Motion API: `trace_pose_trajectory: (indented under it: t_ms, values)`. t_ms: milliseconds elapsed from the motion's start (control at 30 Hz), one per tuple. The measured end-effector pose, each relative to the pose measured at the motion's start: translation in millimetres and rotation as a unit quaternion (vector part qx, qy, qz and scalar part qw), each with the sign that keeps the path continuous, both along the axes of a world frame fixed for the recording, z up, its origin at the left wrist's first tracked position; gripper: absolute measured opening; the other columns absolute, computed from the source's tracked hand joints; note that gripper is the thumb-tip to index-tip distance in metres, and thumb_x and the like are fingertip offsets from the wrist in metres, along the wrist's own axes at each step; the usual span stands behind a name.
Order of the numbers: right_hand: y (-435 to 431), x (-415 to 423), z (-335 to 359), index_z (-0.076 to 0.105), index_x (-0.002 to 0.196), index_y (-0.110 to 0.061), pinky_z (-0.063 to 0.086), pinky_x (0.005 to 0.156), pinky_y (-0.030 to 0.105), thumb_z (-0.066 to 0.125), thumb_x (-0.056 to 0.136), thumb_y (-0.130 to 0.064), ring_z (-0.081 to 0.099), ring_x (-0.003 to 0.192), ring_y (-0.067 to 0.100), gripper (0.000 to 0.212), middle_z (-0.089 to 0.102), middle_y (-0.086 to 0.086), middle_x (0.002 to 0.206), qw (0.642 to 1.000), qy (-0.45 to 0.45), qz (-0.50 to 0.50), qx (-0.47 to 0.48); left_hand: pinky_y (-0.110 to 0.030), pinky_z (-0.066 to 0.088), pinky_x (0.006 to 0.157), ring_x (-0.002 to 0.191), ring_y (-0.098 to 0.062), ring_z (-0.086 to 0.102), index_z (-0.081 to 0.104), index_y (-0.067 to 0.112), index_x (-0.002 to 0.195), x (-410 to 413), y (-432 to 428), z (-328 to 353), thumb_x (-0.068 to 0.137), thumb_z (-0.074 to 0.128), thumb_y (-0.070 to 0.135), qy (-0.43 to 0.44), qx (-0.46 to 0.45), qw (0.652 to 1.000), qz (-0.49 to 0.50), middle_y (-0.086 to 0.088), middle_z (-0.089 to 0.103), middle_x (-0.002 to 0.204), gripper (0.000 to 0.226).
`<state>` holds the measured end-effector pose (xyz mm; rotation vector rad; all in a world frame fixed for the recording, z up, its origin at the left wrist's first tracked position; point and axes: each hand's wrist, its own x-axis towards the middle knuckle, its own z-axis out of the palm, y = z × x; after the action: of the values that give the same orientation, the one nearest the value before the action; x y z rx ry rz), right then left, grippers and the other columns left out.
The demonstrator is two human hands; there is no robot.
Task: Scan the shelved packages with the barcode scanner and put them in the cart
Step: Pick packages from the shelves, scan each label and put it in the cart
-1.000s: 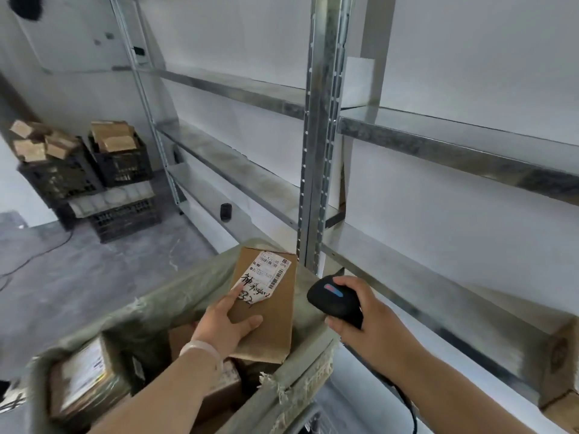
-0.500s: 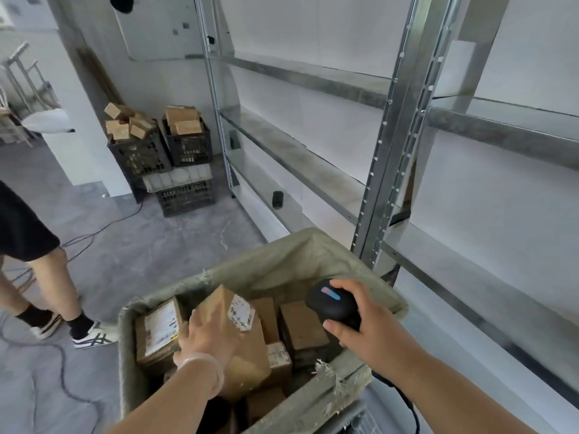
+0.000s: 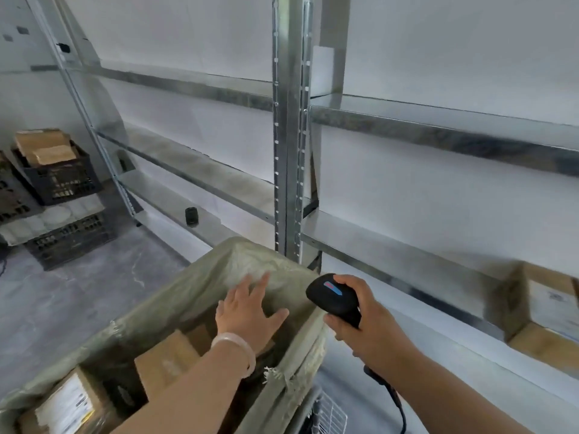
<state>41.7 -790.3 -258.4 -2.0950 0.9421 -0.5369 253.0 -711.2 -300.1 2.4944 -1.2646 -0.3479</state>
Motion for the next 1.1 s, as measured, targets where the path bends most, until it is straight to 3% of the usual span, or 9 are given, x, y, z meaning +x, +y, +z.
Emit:
trace_pose_trajectory:
  t_ms: [100,200,400,667,800,900,1000,1100]
  values:
    - [-1.0,-24.9,1.9,0.035,0.122,-0.052,0.045,0.065,0.011,0.070,0.087,-0.031,0.061,0.080,0.004,0.053,0.055,-0.024,0.104,0.999,-0.005,-0.046,0.013,-0.049,0.015,0.122,0.152,-0.023,0.008,0.002,0.047,0.153,-21.8,-25.3,1.6,0.088,0.048,0.069,0.016,-0.024,0.999,-0.044,0.005,0.008,0.165,0.083]
    - [-6.4,-65.5,1.9,0.035,0.114,-0.061,0.049,0.067,0.018,0.071,0.086,-0.034,0.065,0.086,0.006,0.053,0.059,-0.019,0.107,0.992,-0.030,-0.121,0.037,-0.045,0.017,0.122,0.151,-0.023,0.013,0.006,0.044,0.153,-61.9,-58.5,5.4,0.087,0.047,0.070,0.013,-0.046,0.993,-0.111,0.003,0.012,0.164,0.082]
    - [-22.0,-147.8,1.2,0.035,0.112,-0.064,0.048,0.067,0.023,0.071,0.085,-0.033,0.066,0.089,0.010,0.054,0.063,-0.016,0.107,0.967,-0.076,-0.240,0.034,-0.042,0.019,0.122,0.151,-0.023,0.013,0.007,0.042,0.155,-156.9,-117.9,22.4,0.088,0.049,0.069,0.028,-0.071,0.969,-0.235,0.002,0.013,0.165,0.083]
    - [-53.2,-266.0,-7.4,0.033,0.108,-0.068,0.052,0.068,0.024,0.071,0.086,-0.032,0.066,0.090,0.008,0.056,0.061,-0.020,0.110,0.943,-0.072,-0.324,0.036,-0.040,0.020,0.120,0.152,-0.021,0.010,0.009,0.043,0.154,-299.0,-183.1,14.9,0.092,0.047,0.064,0.088,-0.059,0.944,-0.311,0.006,0.010,0.165,0.076]
    - [-78.0,-316.6,-10.7,0.035,0.108,-0.068,0.055,0.068,0.028,0.071,0.085,-0.031,0.067,0.089,0.008,0.057,0.059,-0.026,0.107,0.936,-0.076,-0.342,0.024,-0.043,0.024,0.121,0.150,-0.022,0.014,0.012,0.043,0.154,-351.9,-219.1,-4.8,0.091,0.048,0.065,0.145,-0.043,0.935,-0.320,0.003,0.016,0.163,0.076]
    - [-95.1,-345.3,-21.9,0.034,0.105,-0.071,0.051,0.066,0.023,0.072,0.085,-0.029,0.067,0.091,0.009,0.060,0.059,-0.023,0.110,0.936,-0.075,-0.342,0.030,-0.045,0.039,0.113,0.142,-0.024,0.031,0.017,0.051,0.149,-377.8,-243.4,-24.6,0.079,0.046,0.073,0.189,-0.038,0.936,-0.295,0.002,0.034,0.153,0.079]
    - [-109.3,-364.4,-35.6,0.033,0.106,-0.071,0.051,0.067,0.023,0.072,0.084,-0.029,0.066,0.092,0.011,0.062,0.059,-0.016,0.115,0.937,-0.068,-0.339,0.041,-0.038,0.053,0.099,0.125,-0.020,0.047,0.030,0.047,0.144,-394.8,-257.2,-31.5,0.086,0.063,0.052,0.243,-0.060,0.930,-0.270,0.004,0.047,0.135,0.066]
    - [-123.4,-376.0,-43.9,0.032,0.108,-0.070,0.055,0.068,0.028,0.073,0.084,-0.030,0.067,0.090,0.011,0.062,0.058,-0.019,0.114,0.939,-0.062,-0.334,0.046,-0.032,0.057,0.090,0.117,-0.020,0.052,0.033,0.041,0.142,-402.4,-271.3,-36.6,0.088,0.068,0.043,0.267,-0.082,0.931,-0.234,0.003,0.047,0.127,0.065]
